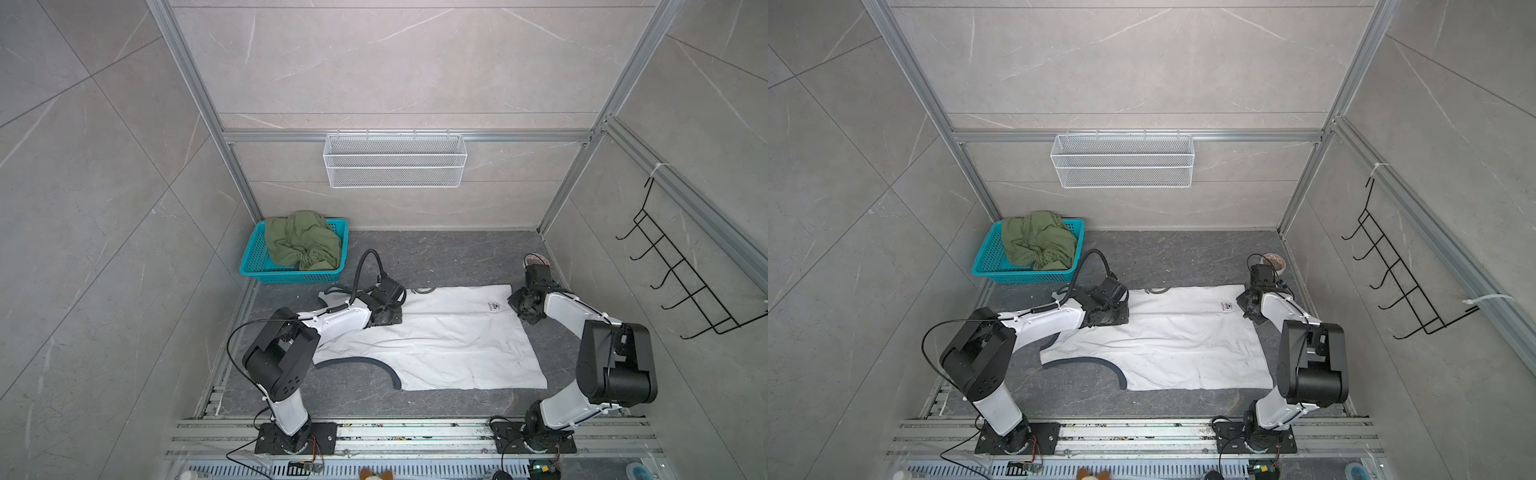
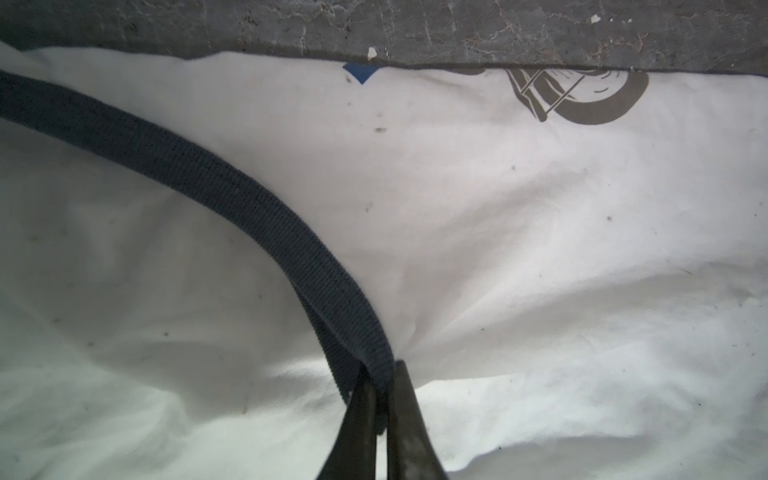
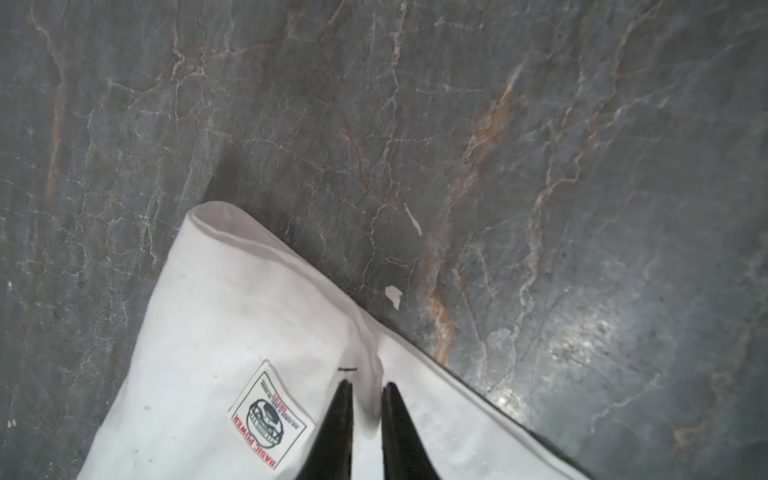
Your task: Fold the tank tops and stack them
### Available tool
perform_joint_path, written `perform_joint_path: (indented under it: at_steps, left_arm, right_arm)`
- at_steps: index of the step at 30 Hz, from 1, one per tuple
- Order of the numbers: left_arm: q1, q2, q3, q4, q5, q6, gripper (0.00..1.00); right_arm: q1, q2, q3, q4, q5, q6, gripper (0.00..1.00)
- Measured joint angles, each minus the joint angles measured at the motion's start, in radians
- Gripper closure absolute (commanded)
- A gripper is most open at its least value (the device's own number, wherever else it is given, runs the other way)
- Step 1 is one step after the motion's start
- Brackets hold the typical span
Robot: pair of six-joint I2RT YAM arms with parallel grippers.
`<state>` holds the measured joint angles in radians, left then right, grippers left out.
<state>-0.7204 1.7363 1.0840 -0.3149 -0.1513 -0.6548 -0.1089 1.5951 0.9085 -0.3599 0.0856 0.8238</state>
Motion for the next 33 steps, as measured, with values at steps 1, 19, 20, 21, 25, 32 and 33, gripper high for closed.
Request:
perform_joint_path:
  at_steps: [1, 19, 20, 21, 25, 32, 33]
  left_arm:
    - [0.000, 0.002, 0.000, 0.000, 0.000, 0.000, 0.93]
    - [-0.027, -0.102, -0.009, -0.016, -0.084, 0.026, 0.51]
    - [-0.028, -0.097, 0.010, -0.017, -0.081, 0.031, 0.50]
    - [-0.028, -0.084, 0.037, -0.018, -0.076, 0.035, 0.49]
    - [-0.026, 0.022, 0.163, 0.013, -0.034, 0.047, 0.49]
    - [-0.005, 0.180, 0.216, 0.044, 0.043, 0.045, 0.46]
    - [-0.003, 0.192, 0.213, 0.040, 0.051, 0.045, 0.46]
  right_arm:
    - [0.000, 0.000, -0.008, 0.000, -0.001, 0.000, 0.82]
    - [0.071, -0.141, 0.035, -0.066, 0.053, -0.024, 0.42]
    - [0.090, -0.131, 0.055, -0.064, 0.045, -0.031, 0.42]
    - [0.107, -0.113, 0.077, -0.061, 0.035, -0.035, 0.41]
    - [0.134, 0.018, 0.174, -0.021, -0.034, -0.039, 0.40]
    - [0.126, 0.204, 0.208, -0.003, -0.140, -0.029, 0.40]
    - [0.121, 0.218, 0.208, -0.002, -0.150, -0.025, 0.41]
